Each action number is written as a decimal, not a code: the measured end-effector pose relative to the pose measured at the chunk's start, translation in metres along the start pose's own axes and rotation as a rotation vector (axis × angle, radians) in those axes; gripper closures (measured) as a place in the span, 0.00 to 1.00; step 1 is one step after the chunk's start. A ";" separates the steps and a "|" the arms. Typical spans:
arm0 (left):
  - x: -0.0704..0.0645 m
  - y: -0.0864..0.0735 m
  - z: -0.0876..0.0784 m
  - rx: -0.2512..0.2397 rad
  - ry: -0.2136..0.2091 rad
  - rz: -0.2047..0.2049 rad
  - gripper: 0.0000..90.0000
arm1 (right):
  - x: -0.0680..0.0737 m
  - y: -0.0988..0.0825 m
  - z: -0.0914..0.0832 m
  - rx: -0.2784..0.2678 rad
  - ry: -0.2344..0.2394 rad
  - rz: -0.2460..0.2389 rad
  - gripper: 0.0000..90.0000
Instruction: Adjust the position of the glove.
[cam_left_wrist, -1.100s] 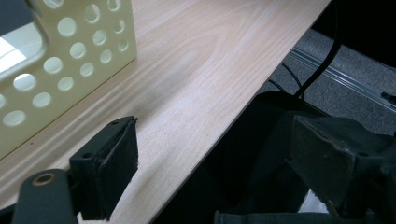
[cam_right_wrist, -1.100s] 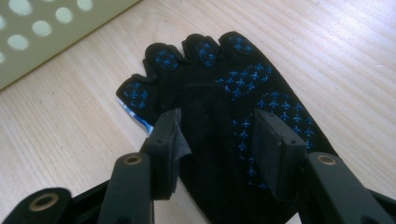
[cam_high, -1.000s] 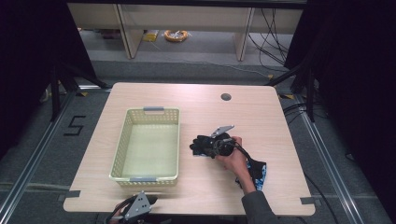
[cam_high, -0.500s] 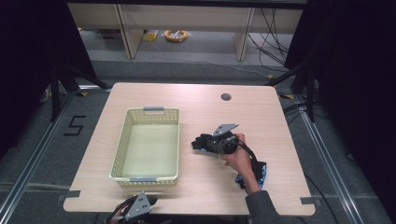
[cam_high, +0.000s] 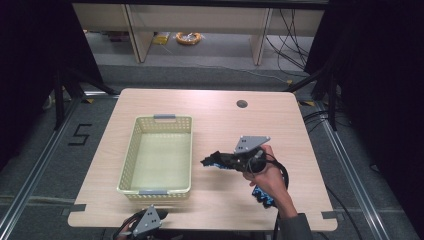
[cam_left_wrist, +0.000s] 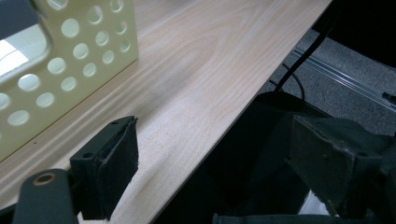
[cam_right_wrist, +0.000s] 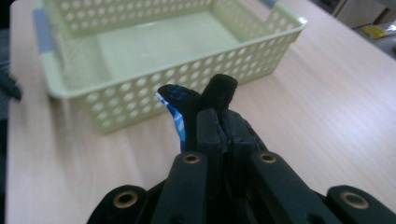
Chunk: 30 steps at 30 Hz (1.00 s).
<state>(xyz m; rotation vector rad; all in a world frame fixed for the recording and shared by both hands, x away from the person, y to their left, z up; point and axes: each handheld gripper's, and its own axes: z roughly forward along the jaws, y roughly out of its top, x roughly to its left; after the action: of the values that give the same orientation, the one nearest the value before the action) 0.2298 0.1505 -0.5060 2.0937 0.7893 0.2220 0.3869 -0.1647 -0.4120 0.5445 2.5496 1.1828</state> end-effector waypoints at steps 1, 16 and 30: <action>0.000 0.000 0.000 0.000 0.000 0.000 0.17 | 0.000 0.000 0.000 0.000 0.000 0.000 0.98; -0.001 0.000 0.000 0.009 -0.007 0.011 0.17 | 0.023 -0.040 0.004 0.063 0.160 -0.040 0.97; -0.004 -0.001 0.002 -0.006 -0.007 0.008 0.17 | 0.026 -0.077 0.027 0.222 0.182 -0.031 0.85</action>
<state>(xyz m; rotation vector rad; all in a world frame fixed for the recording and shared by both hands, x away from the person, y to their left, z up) 0.2269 0.1473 -0.5070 2.0913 0.7753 0.2206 0.3577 -0.1803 -0.4907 0.4626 2.8549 0.9863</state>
